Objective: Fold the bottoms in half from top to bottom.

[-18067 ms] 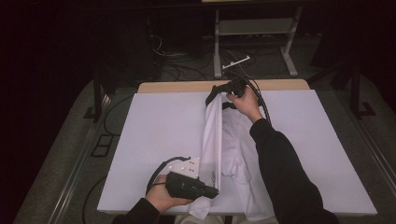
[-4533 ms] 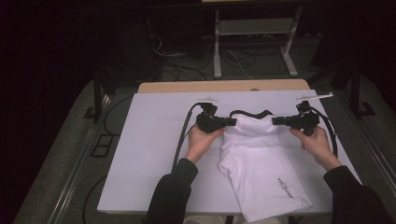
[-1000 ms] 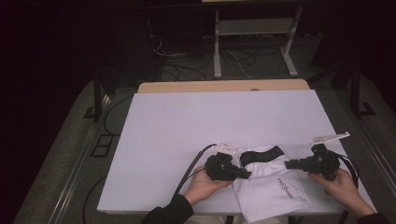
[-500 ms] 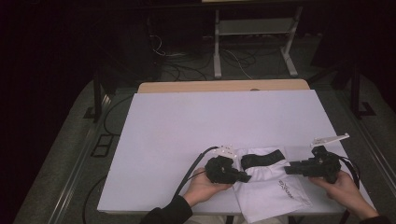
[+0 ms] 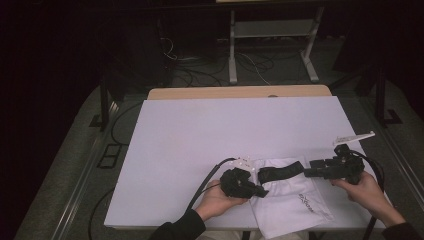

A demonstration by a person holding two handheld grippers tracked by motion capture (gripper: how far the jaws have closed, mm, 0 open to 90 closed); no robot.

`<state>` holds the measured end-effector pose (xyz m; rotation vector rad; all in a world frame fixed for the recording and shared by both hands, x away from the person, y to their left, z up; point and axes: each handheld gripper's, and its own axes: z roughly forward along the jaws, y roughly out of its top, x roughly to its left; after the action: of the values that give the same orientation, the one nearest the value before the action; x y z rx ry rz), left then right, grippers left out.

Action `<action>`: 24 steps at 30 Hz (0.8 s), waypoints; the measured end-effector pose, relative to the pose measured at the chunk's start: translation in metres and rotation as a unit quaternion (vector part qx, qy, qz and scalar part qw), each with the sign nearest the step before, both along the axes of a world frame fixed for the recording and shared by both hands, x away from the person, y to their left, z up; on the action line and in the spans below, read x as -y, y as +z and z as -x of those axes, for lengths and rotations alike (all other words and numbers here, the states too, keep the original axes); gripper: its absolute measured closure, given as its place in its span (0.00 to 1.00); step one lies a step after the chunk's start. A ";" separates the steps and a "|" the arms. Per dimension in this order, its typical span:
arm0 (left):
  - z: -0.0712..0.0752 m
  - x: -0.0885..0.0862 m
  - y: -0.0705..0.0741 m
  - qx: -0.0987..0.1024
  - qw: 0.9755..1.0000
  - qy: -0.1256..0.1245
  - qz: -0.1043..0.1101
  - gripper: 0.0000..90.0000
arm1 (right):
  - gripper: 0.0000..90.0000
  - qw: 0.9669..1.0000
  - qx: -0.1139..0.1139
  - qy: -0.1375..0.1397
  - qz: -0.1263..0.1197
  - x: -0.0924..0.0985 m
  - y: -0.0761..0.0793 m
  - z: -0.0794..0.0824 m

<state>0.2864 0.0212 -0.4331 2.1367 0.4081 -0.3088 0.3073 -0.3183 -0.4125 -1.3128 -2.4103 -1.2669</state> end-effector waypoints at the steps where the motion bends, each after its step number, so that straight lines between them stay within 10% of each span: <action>1: 0.000 0.000 0.000 -0.002 1.000 -0.001 -0.001 0.98 | 0.37 1.000 -0.003 0.001 -0.003 0.000 0.000 -0.004; 24: -0.002 0.001 -0.004 -0.007 1.000 -0.009 -0.011 0.98 | 0.40 0.997 -0.066 0.028 -0.011 -0.012 -0.022 -0.044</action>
<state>0.2885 0.0203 -0.4373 2.1628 0.4016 -0.3306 0.3510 -0.3060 -0.4344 -1.2721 -2.3197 -1.1496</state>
